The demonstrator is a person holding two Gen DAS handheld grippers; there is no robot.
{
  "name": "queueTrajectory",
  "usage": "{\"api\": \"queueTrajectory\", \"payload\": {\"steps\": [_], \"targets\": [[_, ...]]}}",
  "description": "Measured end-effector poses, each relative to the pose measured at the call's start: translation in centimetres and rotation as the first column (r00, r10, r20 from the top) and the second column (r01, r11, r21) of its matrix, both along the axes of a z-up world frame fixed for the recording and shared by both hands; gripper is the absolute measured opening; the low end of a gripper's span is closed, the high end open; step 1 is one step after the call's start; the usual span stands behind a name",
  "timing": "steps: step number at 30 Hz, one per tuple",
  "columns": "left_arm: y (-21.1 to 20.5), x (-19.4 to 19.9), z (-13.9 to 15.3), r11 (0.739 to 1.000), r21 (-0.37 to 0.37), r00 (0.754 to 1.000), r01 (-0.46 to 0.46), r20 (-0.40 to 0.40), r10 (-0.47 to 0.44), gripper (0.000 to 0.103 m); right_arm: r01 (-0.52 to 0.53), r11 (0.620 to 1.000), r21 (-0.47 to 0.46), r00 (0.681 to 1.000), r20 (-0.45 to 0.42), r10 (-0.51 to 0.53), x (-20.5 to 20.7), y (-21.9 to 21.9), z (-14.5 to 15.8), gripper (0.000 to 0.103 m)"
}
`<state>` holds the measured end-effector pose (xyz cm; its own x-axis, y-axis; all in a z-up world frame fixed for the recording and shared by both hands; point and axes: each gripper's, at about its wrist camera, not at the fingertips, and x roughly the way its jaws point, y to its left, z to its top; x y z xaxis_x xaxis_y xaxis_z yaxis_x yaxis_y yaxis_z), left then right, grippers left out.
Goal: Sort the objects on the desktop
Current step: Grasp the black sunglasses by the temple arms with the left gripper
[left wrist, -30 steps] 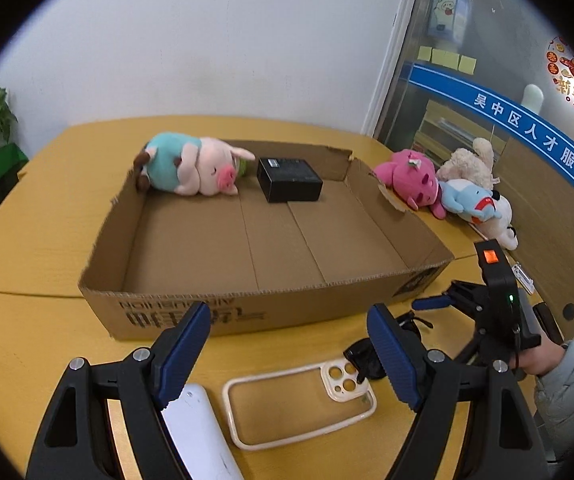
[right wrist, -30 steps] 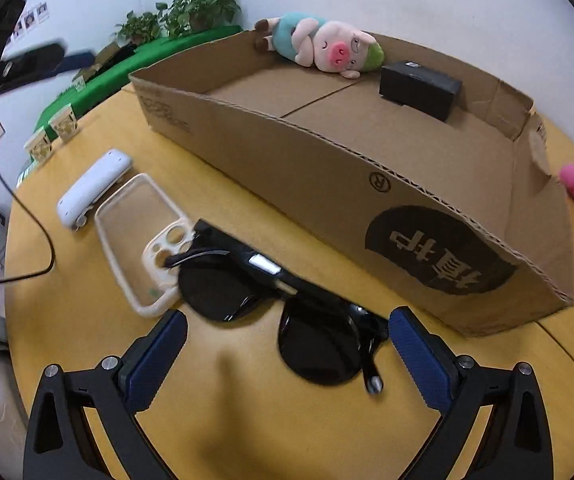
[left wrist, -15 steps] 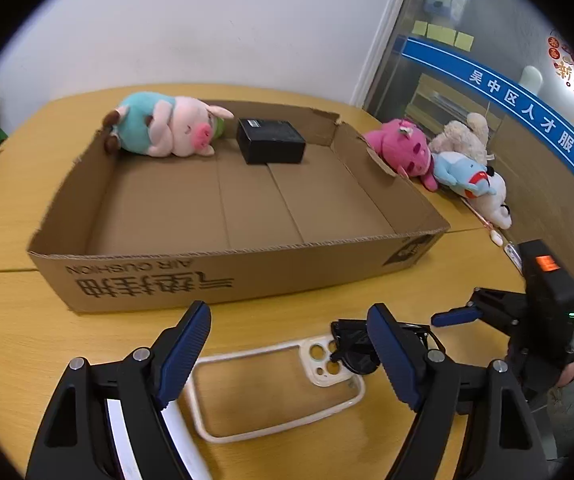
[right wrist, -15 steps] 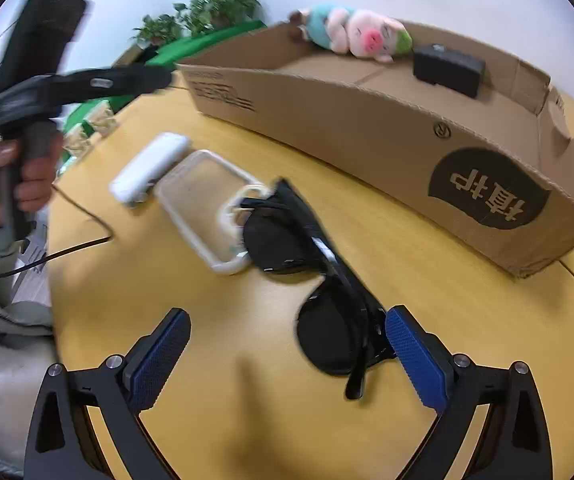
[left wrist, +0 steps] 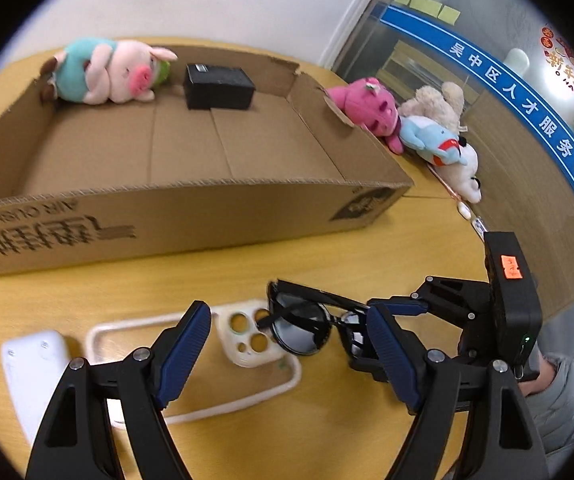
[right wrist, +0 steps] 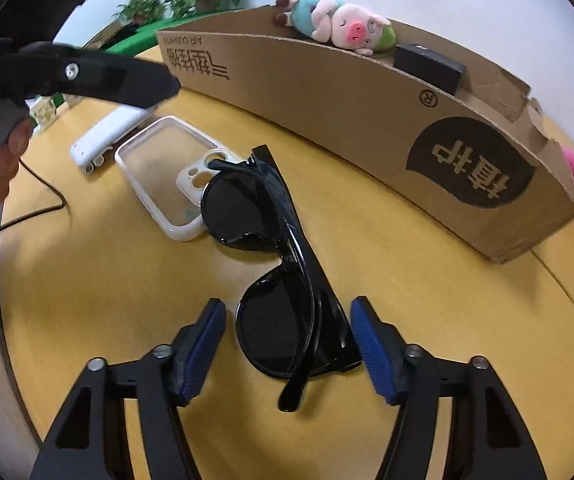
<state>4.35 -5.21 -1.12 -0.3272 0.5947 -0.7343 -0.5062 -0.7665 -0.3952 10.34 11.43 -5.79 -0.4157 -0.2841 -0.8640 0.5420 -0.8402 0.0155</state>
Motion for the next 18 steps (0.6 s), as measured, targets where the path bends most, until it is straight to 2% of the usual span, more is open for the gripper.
{"api": "queueTrajectory", "payload": {"steps": [6, 8, 11, 12, 14, 15, 16, 18], "targets": [[2.8, 0.1, -1.2, 0.996, 0.049, 0.993, 0.070, 0.097, -0.074, 0.079, 0.174, 0.984, -0.045, 0.985, -0.006, -0.175, 1.1, 1.4, 0.0, 0.056], [4.0, 0.1, -1.9, 0.992, 0.076, 0.984, 0.100, 0.138, -0.109, 0.079, 0.265, 0.958, -0.113, 0.964, 0.018, -0.265, 1.2, 2.8, 0.2, 0.055], [5.9, -0.3, -3.0, 0.985, 0.114, 0.967, 0.126, 0.207, -0.147, 0.079, 0.388, 0.894, -0.222, 0.921, 0.067, -0.383, 1.3, 5.3, 0.3, 0.054], [6.5, -0.4, -3.2, 0.983, 0.125, 0.961, 0.137, 0.222, -0.163, 0.078, 0.423, 0.867, -0.265, 0.906, 0.088, -0.415, 1.3, 6.1, 0.3, 0.054], [7.9, -0.5, -3.6, 0.975, 0.145, 0.947, 0.169, 0.249, -0.202, 0.077, 0.451, 0.842, -0.296, 0.891, 0.099, -0.442, 1.4, 6.6, 0.3, 0.054], [8.6, -0.6, -3.9, 0.969, 0.162, 0.938, 0.188, 0.263, -0.226, 0.071, 0.453, 0.838, -0.304, 0.890, 0.101, -0.445, 1.4, 6.5, 0.3, 0.053], [9.2, -0.7, -4.4, 0.967, 0.161, 0.930, 0.196, 0.283, -0.235, 0.058, 0.451, 0.835, -0.315, 0.891, 0.104, -0.442, 1.7, 6.4, 0.3, 0.053], [9.9, -1.0, -5.4, 0.970, 0.142, 0.917, 0.198, 0.323, -0.235, 0.040, 0.448, 0.833, -0.326, 0.892, 0.103, -0.439, 2.1, 5.8, 0.4, 0.053]]}}
